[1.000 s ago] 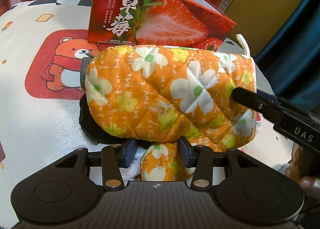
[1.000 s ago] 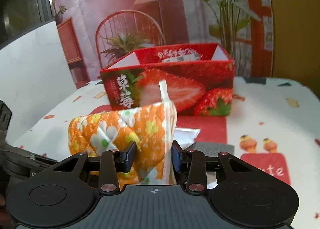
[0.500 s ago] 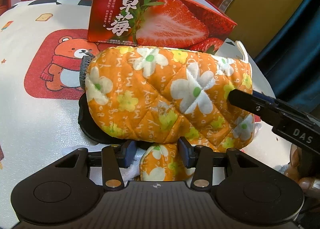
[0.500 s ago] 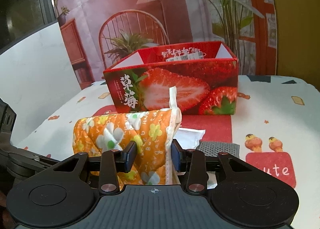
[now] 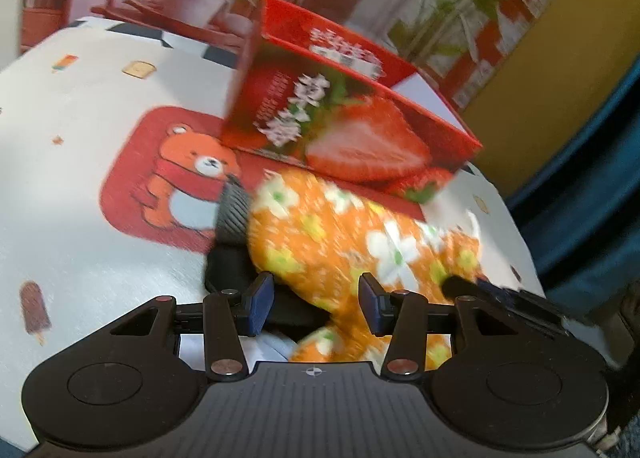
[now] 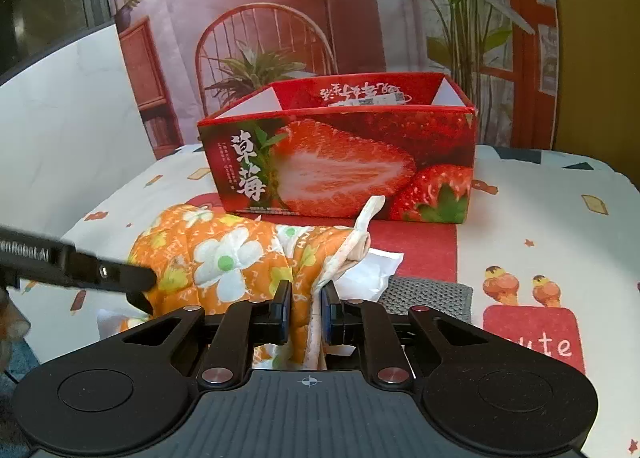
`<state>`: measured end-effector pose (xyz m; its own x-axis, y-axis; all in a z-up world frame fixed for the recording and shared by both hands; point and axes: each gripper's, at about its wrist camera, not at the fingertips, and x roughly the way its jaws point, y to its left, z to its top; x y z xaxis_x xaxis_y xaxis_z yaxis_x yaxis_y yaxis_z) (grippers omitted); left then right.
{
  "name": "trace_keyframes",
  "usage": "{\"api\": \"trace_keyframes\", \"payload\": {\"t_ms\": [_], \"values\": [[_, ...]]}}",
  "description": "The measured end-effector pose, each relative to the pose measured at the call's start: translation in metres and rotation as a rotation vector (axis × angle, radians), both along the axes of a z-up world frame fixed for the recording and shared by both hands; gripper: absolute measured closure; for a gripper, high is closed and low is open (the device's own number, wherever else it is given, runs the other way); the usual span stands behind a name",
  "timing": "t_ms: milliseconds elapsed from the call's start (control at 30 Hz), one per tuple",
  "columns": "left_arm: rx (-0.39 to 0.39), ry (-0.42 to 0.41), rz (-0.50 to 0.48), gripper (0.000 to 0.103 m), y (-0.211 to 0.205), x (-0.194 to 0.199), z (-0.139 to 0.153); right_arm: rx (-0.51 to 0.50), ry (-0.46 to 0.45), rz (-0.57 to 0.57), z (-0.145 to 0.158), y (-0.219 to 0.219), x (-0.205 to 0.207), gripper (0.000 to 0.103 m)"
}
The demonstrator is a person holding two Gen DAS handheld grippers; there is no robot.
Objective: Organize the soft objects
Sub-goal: 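Lift the orange mitt with the left tool and drop it into the red box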
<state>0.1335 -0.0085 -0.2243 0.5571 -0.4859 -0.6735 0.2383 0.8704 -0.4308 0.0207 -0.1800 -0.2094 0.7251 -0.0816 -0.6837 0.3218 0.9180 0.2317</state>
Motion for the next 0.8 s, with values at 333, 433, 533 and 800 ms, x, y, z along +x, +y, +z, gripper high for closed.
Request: {"api": "trace_keyframes", "payload": {"t_ms": [333,433,533,800], "values": [[-0.012,0.068,0.014,0.055,0.004,0.036,-0.004,0.011,0.010,-0.008,-0.003,-0.005,0.003,0.089],[0.035,0.051,-0.025,0.061,-0.005,0.037,-0.001,0.022,0.000,-0.019,-0.003,-0.008,0.003,0.089],[0.046,0.017,-0.047,0.082,-0.006,0.035,0.005,0.031,-0.005,-0.020,-0.001,-0.009,0.001,0.090],[0.016,-0.085,-0.075,0.087,-0.004,0.037,0.043,0.015,-0.087,0.001,0.028,-0.021,0.011,0.090]]}}
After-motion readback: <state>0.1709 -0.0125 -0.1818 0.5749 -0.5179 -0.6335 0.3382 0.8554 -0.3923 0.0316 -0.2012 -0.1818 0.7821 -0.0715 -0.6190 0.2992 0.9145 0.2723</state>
